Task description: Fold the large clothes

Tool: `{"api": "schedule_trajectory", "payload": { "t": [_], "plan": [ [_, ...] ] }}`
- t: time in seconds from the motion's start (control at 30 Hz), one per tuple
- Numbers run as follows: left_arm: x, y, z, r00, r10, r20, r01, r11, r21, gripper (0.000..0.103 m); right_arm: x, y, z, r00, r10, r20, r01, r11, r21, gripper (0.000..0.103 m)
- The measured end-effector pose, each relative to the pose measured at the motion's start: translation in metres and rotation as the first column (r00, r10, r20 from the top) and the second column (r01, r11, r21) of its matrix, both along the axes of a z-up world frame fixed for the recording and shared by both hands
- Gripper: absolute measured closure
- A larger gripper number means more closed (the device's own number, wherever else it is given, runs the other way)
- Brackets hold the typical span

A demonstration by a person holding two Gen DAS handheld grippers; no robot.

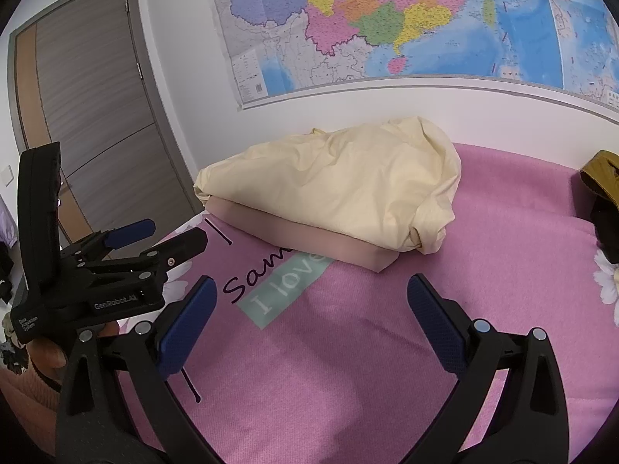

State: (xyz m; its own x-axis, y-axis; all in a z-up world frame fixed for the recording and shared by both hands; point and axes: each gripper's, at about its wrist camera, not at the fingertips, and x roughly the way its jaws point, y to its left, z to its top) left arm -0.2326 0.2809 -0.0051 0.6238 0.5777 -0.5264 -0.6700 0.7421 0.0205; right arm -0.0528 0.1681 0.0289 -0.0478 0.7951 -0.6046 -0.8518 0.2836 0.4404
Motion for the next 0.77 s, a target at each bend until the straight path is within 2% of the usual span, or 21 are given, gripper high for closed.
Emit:
{"api": "schedule_trajectory", "payload": {
  "t": [0.3,0.5,0.63,0.77],
  "plan": [
    [0.001,-0.002,-0.002,1.000,-0.005,-0.007,0.005,1.000,-0.002,0.007,0.000,-0.002,0.001,1.000,-0.005,-0.005,0.005,1.000,0.000,0.006],
    [0.007,-0.012,-0.006,0.999,-0.044,-0.014,0.044,0.999,0.013,0.007,0.003,-0.012,0.004,0.999,-0.034,-0.008,0.034,0.999,0.004,0.006],
    [0.022,-0.021,-0.014,0.994,-0.097,-0.039,0.095,0.994,-0.050,0.007,0.012,-0.029,0.003,0.997,-0.082,-0.011,0.082,0.997,-0.008,0.006],
    [0.044,-0.031,-0.020,0.980,-0.196,-0.025,0.190,0.971,-0.147,0.007,0.023,-0.062,0.001,0.987,-0.162,-0.006,0.162,0.986,-0.026,0.006]
  ]
}}
